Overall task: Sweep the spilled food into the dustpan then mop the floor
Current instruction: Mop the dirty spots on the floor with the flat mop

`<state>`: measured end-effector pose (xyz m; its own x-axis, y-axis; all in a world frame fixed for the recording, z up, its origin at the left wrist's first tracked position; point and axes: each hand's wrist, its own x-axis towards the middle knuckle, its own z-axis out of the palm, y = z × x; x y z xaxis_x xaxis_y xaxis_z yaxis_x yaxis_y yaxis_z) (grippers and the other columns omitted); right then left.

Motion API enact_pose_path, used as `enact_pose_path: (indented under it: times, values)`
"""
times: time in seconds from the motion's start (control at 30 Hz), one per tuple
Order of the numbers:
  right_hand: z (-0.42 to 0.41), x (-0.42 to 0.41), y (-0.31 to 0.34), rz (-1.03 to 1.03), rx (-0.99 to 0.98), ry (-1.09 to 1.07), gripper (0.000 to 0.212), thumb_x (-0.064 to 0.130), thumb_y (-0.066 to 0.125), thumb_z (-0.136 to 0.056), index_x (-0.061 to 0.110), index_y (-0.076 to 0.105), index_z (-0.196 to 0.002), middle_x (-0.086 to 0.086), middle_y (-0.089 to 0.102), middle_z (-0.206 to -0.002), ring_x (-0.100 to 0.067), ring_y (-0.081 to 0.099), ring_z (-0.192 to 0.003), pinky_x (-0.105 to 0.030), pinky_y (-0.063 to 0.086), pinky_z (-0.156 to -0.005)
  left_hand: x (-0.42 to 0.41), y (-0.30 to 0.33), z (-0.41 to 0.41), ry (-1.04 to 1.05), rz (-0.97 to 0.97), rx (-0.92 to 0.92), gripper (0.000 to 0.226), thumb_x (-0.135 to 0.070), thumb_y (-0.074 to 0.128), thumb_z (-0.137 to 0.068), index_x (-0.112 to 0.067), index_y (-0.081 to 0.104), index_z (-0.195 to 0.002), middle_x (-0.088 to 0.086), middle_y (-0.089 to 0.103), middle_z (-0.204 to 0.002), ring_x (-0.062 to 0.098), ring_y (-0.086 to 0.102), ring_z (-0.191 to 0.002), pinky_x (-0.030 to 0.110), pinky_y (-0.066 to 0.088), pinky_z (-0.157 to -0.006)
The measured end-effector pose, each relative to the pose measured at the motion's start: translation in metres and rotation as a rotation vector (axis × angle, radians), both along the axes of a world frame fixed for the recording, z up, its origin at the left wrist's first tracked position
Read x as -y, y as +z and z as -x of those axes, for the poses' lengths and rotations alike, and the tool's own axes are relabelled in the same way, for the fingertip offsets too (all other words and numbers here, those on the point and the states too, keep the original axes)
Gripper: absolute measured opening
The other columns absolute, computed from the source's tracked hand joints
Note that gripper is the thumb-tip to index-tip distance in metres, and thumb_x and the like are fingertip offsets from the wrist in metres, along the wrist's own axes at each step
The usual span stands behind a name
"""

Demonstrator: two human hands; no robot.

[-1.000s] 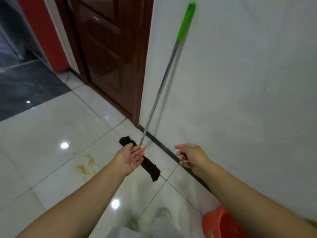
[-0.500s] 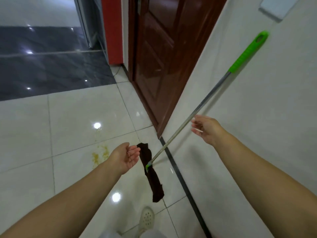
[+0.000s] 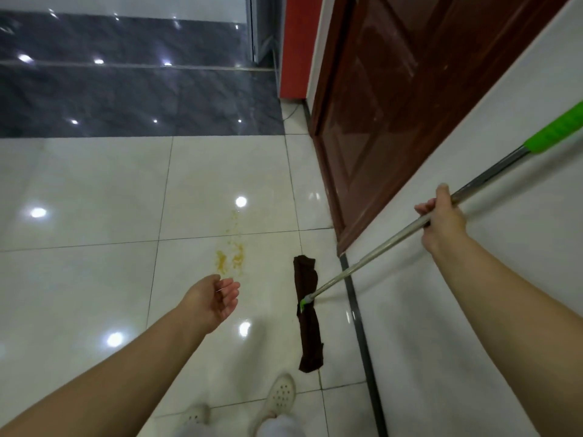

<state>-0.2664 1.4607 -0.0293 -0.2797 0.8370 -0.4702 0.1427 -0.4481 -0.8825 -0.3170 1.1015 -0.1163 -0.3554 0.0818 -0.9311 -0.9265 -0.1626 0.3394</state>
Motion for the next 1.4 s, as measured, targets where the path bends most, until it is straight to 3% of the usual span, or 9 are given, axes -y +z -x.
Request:
enact_pose_path:
  times: [0.2, 0.37, 0.67, 0.77, 1.0, 1.1, 1.23, 1.33, 1.4]
  values:
    - [0.033, 0.066, 0.015, -0.053, -0.002, 0.087, 0.037, 0.043, 0.055, -0.093, 0.017, 0.045, -0.067, 0.003, 0.04, -0.061, -0.009, 0.043, -0.055, -0.019, 0.045, -0.063, 0.028, 0.006, 0.013, 0.033, -0.01, -0.024, 0.037, -0.024, 0.031, -0.103, -0.008, 0.053, -0.078, 0.006, 0.06, -0.082, 0.013, 0.054, -0.067, 0.025, 0.044, -0.062]
    - [0.049, 0.136, 0.047, -0.122, -0.045, 0.162, 0.032, 0.04, 0.054, -0.094, 0.018, 0.047, -0.072, 0.004, 0.037, -0.059, -0.009, 0.04, -0.053, -0.028, 0.041, -0.093, 0.084, 0.013, 0.032, 0.037, -0.064, -0.054, 0.036, -0.027, 0.031, -0.102, -0.007, 0.054, -0.082, 0.006, 0.061, -0.084, 0.014, 0.056, -0.07, 0.026, 0.045, -0.063]
    - [0.064, 0.312, 0.088, -0.209, -0.159, 0.315, 0.03, 0.036, 0.057, -0.093, 0.019, 0.047, -0.071, 0.005, 0.04, -0.052, -0.006, 0.043, -0.047, -0.029, 0.042, -0.082, 0.235, 0.013, 0.077, -0.041, -0.037, -0.116, 0.036, -0.024, 0.032, -0.102, -0.006, 0.055, -0.081, 0.006, 0.061, -0.082, 0.013, 0.055, -0.068, 0.026, 0.046, -0.068]
    - [0.067, 0.368, 0.085, -0.254, -0.089, 0.456, 0.036, 0.041, 0.054, -0.093, 0.02, 0.046, -0.065, 0.003, 0.041, -0.054, -0.012, 0.046, -0.057, -0.035, 0.045, -0.089, 0.266, 0.009, 0.08, -0.088, -0.048, -0.116, 0.033, -0.022, 0.032, -0.102, -0.004, 0.056, -0.09, 0.007, 0.061, -0.085, 0.014, 0.055, -0.071, 0.028, 0.045, -0.081]
    - [0.037, 0.464, 0.065, -0.331, 0.097, 0.989, 0.033, 0.024, 0.046, -0.099, 0.007, 0.055, -0.072, -0.018, 0.063, -0.08, -0.011, 0.068, -0.083, -0.035, 0.036, -0.108, 0.298, -0.002, 0.053, -0.206, -0.063, -0.037, 0.032, -0.02, 0.034, -0.101, -0.002, 0.058, -0.089, 0.008, 0.061, -0.084, 0.014, 0.055, -0.069, 0.025, 0.045, -0.061]
    - [0.015, 0.484, 0.043, -0.347, 0.274, 1.119, 0.029, 0.026, 0.048, -0.098, 0.008, 0.064, -0.083, -0.008, 0.072, -0.103, -0.001, 0.065, -0.099, -0.028, 0.035, -0.104, 0.306, -0.007, 0.039, -0.273, -0.035, -0.032, 0.033, -0.021, 0.035, -0.102, -0.003, 0.057, -0.084, 0.008, 0.062, -0.083, 0.015, 0.055, -0.069, 0.025, 0.046, -0.062]
    - [-0.02, 0.503, 0.03, -0.324, 0.391, 1.146, 0.028, 0.03, 0.051, -0.096, 0.007, 0.065, -0.099, 0.013, 0.063, -0.093, 0.002, 0.056, -0.095, -0.02, 0.039, -0.087, 0.313, -0.012, 0.02, -0.353, 0.025, -0.046, 0.032, -0.021, 0.036, -0.102, -0.004, 0.056, -0.082, 0.007, 0.061, -0.079, 0.015, 0.054, -0.064, 0.025, 0.046, -0.059]
    - [-0.049, 0.512, 0.031, -0.355, 0.399, 1.177, 0.027, 0.031, 0.05, -0.097, 0.009, 0.063, -0.103, 0.01, 0.057, -0.084, 0.006, 0.055, -0.08, -0.011, 0.045, -0.074, 0.317, -0.013, 0.001, -0.421, 0.057, -0.056, 0.032, -0.019, 0.037, -0.101, -0.004, 0.054, -0.078, 0.008, 0.06, -0.075, 0.015, 0.052, -0.06, 0.025, 0.046, -0.057]
    - [-0.073, 0.516, 0.031, -0.34, 0.475, 1.246, 0.023, 0.037, 0.049, -0.096, 0.018, 0.061, -0.1, -0.003, 0.06, -0.086, -0.007, 0.058, -0.079, -0.023, 0.053, -0.074, 0.315, -0.013, -0.017, -0.491, 0.056, -0.046, 0.032, -0.016, 0.037, -0.101, -0.003, 0.054, -0.077, 0.007, 0.059, -0.067, 0.014, 0.05, -0.054, 0.024, 0.045, -0.057]
